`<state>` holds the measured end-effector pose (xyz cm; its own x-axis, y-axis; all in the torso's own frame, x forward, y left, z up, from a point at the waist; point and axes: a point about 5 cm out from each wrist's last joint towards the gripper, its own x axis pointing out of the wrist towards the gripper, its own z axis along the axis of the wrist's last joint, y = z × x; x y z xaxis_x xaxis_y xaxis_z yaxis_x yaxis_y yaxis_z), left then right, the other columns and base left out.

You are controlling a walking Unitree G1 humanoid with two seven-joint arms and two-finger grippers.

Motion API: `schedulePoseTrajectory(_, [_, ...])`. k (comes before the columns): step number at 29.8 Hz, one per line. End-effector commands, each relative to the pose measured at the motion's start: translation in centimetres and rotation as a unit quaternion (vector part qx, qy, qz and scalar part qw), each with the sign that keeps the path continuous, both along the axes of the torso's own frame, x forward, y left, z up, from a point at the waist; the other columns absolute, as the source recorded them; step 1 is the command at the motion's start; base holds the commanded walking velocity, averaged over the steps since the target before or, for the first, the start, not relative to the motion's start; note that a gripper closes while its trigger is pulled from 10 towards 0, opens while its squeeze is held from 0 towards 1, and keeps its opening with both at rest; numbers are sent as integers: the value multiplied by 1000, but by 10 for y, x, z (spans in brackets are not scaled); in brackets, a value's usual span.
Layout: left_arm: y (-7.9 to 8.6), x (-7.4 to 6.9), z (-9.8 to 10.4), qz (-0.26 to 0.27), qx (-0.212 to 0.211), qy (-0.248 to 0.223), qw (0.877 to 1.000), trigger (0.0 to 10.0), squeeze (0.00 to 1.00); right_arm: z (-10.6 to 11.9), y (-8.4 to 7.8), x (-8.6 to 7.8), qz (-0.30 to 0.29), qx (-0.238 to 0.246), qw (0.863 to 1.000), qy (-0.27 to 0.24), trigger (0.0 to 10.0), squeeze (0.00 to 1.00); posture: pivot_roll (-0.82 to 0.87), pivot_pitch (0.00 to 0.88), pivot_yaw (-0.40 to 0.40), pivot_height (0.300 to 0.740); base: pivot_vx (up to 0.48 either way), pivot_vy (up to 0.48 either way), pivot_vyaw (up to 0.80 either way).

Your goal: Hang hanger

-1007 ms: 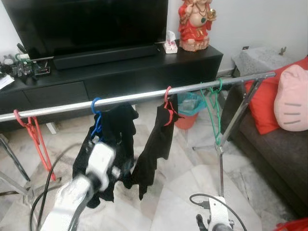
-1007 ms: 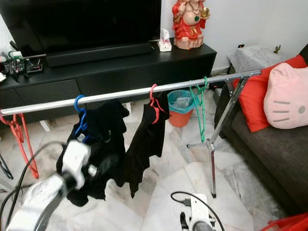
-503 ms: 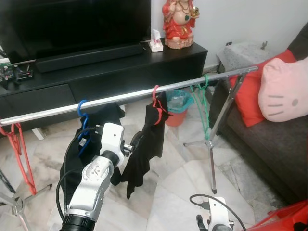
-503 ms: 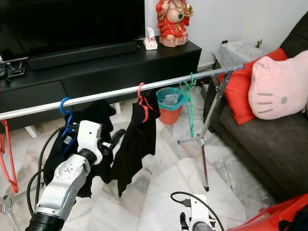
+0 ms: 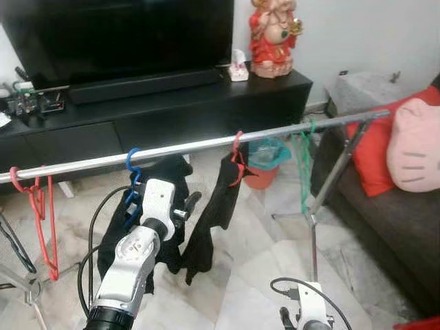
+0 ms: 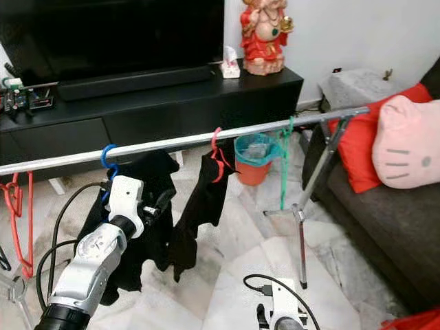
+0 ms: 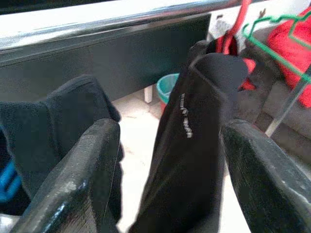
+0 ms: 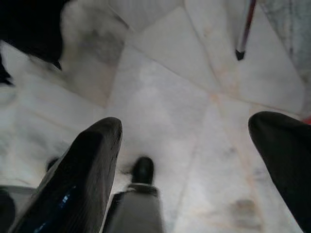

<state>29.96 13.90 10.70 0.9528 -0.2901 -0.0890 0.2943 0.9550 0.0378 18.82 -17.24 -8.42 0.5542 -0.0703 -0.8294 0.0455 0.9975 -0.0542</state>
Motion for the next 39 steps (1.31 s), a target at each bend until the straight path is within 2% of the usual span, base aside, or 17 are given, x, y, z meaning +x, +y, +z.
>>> schedulePoseTrajectory(1, [-8,2,1,-13,6,0,1000,10000,0,0,-7,-1,-2,-7,1000,0,10000,0,59,0,-22,740,330,0,0])
schedulePoseTrajectory(9, [-8,2,4,-27,17,-7,999,10000,0,-1,-8,-3,-1,-10,1000,5,10000,0,65,0,-24,740,325,0,0])
schedulePoseTrajectory(17, [-17,-2,0,-52,22,4,998,10000,0,-1,-7,-4,4,-6,1000,7,10000,0,65,0,-24,740,0,0,-654])
schedulePoseTrajectory(20, [-18,-2,0,-57,23,7,998,10000,0,-1,-7,-3,4,-7,1000,5,10000,0,66,0,-24,740,0,0,0])
schedulePoseTrajectory(23, [-19,0,-3,-48,40,21,998,10000,0,-1,-7,-3,4,-8,1000,6,10000,0,66,0,-24,740,0,0,0])
schedulePoseTrajectory(25, [-20,3,-4,-39,35,25,998,10000,0,-1,-7,-4,5,-8,1000,7,10000,0,66,0,-24,740,0,0,0])
schedulePoseTrajectory(31, [-19,21,-3,5,48,42,998,10000,0,-1,-6,-4,8,-7,1000,7,10000,0,58,0,-14,740,0,0,0])
schedulePoseTrajectory(33, [-19,22,-4,4,49,45,998,10000,0,-1,-5,-4,7,-7,1000,6,10000,0,58,0,-14,740,0,0,0])
schedulePoseTrajectory(34, [-19,24,-6,7,58,52,997,10000,1000,-1,-5,-4,8,-7,1000,7,10000,0,59,0,-13,740,0,0,0])
schedulePoseTrajectory(39, [-17,36,-10,13,59,74,995,10000,1000,-2,-4,-4,7,-5,1000,7,10000,0,54,0,0,740,0,0,0])
